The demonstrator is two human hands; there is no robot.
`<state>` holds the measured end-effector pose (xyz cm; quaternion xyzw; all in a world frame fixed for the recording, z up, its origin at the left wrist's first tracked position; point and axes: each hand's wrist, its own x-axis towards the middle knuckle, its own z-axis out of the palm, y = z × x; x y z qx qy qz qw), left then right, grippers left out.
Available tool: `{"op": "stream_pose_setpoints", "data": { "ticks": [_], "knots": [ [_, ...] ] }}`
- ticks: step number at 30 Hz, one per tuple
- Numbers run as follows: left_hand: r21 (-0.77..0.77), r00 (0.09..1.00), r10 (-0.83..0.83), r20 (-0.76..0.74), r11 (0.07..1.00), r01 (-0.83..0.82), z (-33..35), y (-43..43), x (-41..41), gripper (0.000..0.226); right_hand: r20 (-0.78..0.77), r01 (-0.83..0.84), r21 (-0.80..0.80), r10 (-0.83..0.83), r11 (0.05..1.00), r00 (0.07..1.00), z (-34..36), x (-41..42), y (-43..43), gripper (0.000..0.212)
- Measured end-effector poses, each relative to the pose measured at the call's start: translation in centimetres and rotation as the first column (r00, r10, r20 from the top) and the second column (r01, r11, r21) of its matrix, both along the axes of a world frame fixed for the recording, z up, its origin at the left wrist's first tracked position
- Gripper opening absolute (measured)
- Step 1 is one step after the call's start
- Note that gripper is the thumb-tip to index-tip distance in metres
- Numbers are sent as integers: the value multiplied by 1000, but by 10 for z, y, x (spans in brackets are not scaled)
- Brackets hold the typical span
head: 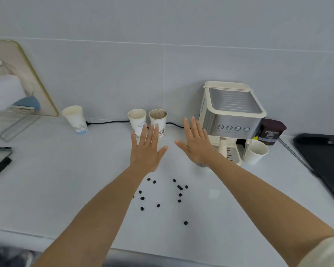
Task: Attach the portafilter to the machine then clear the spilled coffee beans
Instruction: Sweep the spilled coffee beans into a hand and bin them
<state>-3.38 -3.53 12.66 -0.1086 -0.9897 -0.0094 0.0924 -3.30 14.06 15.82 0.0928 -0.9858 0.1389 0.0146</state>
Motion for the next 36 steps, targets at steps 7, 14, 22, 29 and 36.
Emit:
{"op": "stream_pose_setpoints", "data": {
  "ticks": [7, 14, 22, 29, 36],
  "knots": [
    [-16, 995, 54, 87, 998, -53, -21, -27, 11, 72, 27, -15, -1, 15, 1000, 1000, -32, 20, -17, 75],
    [-26, 946, 130, 298, 991, -128, -83, -66, 55, 73, 181, -24, 77, 9, 997, 983, -94, 61, -26, 88],
    [-41, 807, 301, 508, 944, -327, -142, -98, 113, 81, 435, 13, 170, -87, 985, 896, -159, 112, -10, 81],
    [-59, 723, 390, 570, 897, -438, -161, -95, 126, 96, 520, 122, 154, -186, 981, 834, -178, 137, -6, 80],
    [-30, 719, 364, 592, 901, -432, -167, -78, 107, 103, 520, 218, 204, -294, 954, 802, -194, 140, -9, 83]
  ]
}}
